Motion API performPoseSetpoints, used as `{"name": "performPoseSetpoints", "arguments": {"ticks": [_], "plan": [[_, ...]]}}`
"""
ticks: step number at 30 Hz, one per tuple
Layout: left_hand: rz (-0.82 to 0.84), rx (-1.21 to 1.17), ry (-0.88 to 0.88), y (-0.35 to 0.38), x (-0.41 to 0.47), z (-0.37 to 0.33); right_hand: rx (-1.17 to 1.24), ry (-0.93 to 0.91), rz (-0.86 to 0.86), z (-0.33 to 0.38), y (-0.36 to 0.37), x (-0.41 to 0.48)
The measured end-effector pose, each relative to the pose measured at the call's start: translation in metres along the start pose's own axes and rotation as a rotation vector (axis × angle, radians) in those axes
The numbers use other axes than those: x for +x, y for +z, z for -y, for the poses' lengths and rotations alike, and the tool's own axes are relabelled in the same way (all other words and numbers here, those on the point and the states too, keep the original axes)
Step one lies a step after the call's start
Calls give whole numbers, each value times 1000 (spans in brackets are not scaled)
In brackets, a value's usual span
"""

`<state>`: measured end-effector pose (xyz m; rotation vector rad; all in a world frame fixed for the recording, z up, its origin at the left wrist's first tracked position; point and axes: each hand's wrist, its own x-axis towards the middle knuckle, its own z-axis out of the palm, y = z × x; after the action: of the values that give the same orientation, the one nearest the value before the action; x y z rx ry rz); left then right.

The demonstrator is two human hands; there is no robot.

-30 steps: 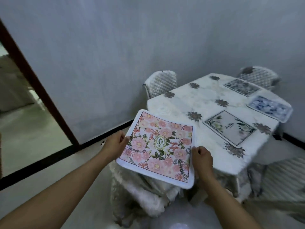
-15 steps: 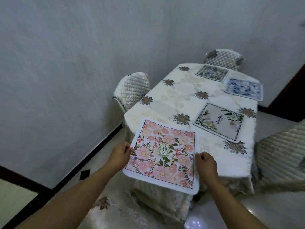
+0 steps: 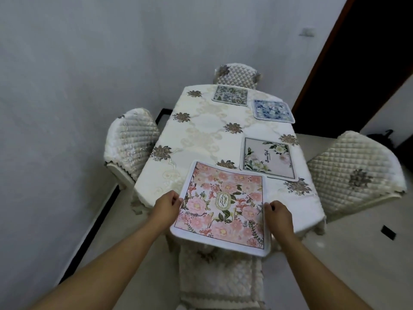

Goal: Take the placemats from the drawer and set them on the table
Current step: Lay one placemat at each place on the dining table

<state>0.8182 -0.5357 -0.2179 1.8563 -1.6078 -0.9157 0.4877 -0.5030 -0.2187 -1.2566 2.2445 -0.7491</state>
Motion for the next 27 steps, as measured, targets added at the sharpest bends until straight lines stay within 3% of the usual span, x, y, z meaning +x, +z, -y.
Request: {"name": "performPoseSetpoints", "arguments": {"ticks": [6,15,27], "plan": [[68,36,39,23,61,7,-62,33,-6,-9,34,55],[85,121,-47,94,116,47,-174,30,101,-37,96,142],[31,427,108,113,131,70,-299,61,-10,-59,126,140]]}}
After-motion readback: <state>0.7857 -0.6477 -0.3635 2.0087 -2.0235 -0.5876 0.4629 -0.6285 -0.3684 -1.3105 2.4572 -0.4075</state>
